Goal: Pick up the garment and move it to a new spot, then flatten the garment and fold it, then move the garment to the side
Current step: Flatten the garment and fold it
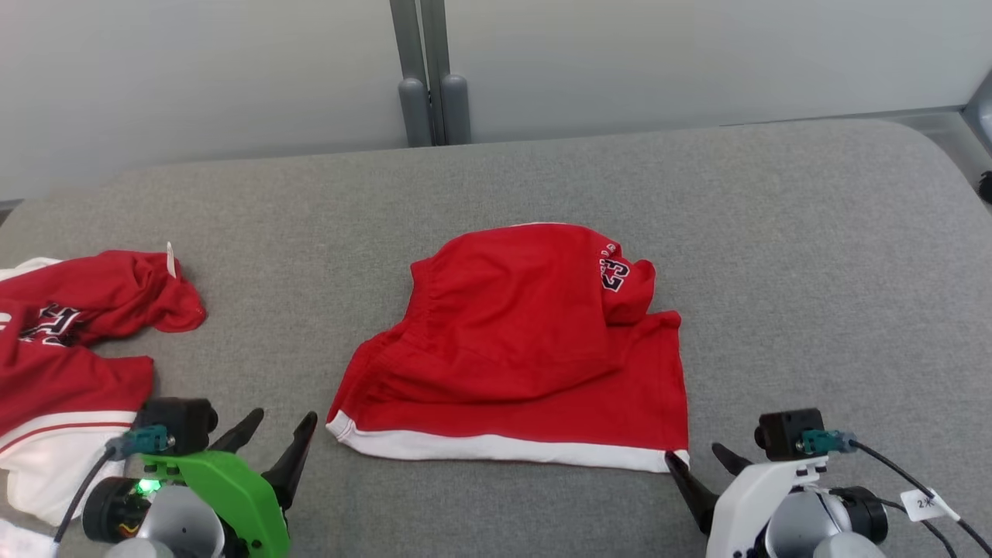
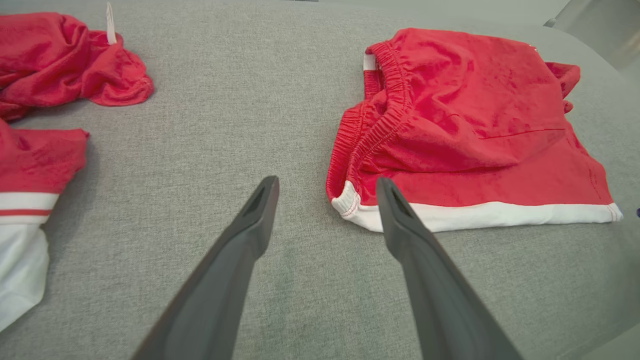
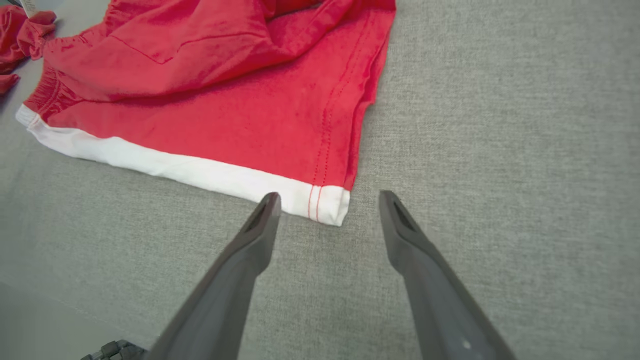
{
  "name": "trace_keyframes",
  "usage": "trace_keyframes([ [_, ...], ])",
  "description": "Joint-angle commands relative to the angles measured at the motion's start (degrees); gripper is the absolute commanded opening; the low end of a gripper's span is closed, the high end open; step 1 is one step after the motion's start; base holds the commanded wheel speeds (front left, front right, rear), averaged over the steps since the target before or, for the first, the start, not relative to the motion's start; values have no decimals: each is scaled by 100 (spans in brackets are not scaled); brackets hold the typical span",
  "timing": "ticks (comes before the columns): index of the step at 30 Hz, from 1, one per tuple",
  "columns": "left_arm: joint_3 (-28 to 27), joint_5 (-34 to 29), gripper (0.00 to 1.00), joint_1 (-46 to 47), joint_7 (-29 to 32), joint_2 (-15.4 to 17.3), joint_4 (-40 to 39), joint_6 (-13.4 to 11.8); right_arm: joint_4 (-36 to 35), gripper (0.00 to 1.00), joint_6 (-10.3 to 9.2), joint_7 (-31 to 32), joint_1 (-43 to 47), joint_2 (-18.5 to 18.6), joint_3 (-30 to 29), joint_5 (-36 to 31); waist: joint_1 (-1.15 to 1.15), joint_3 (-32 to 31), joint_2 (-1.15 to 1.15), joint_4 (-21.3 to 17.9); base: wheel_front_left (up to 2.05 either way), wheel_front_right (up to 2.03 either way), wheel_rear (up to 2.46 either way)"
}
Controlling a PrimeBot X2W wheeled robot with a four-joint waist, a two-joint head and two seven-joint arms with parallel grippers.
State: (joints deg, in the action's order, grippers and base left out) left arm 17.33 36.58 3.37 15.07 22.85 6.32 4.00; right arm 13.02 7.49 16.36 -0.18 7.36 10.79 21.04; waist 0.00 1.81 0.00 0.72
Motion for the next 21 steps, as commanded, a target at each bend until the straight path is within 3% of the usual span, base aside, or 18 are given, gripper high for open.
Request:
trace_keyframes([
  [1,30,118,100,232,74,32,88,73,75,100,0,86,-188,-33,41,79,0,272,0,-33,0,0,0],
  [6,224,154,100,693,286,94,490,217,384,100,0,266,-484,-126,98,80,0,504,0,-85,0,0,0],
  [17,584,96,100,1173,58,-179,1473,301,664,100,0,180,-659,-211,332,219,0,723,0,-130,0,0,0],
  [21,708,209,100,1277,69,-239,1714,327,686,87,3,107,-714,-210,476,276,0,733,0,-131,0,0,0],
])
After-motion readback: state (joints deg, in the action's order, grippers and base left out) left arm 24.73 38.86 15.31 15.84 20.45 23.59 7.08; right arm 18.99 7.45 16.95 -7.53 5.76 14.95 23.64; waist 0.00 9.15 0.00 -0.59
